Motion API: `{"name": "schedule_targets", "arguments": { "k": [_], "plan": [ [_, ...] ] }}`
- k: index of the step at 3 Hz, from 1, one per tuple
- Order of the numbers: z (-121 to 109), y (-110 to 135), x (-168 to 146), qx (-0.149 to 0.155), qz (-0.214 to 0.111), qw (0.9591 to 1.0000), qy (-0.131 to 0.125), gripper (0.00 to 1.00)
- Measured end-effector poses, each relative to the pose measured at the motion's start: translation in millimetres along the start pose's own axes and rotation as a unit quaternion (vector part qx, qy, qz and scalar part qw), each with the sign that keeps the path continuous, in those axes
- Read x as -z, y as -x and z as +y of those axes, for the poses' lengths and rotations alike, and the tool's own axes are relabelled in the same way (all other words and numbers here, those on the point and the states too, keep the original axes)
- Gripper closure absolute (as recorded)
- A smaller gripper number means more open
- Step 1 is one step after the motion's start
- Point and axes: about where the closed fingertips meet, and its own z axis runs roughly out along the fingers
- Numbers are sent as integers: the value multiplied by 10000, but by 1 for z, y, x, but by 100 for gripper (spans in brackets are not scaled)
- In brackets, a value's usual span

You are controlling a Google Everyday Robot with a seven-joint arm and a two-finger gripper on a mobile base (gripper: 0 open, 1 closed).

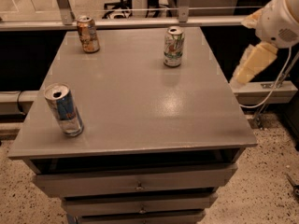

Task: Move 7up can near redbull can

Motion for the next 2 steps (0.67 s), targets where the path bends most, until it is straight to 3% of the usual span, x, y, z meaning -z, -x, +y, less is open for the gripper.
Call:
{"name": "schedule_targets", "arguments": {
  "k": [1,2],
  "plan": [
    [-76,18,-56,-270,-1092,9936,-137,0],
    [-116,40,-101,-529,-1935,9796,-116,0]
  ]
}}
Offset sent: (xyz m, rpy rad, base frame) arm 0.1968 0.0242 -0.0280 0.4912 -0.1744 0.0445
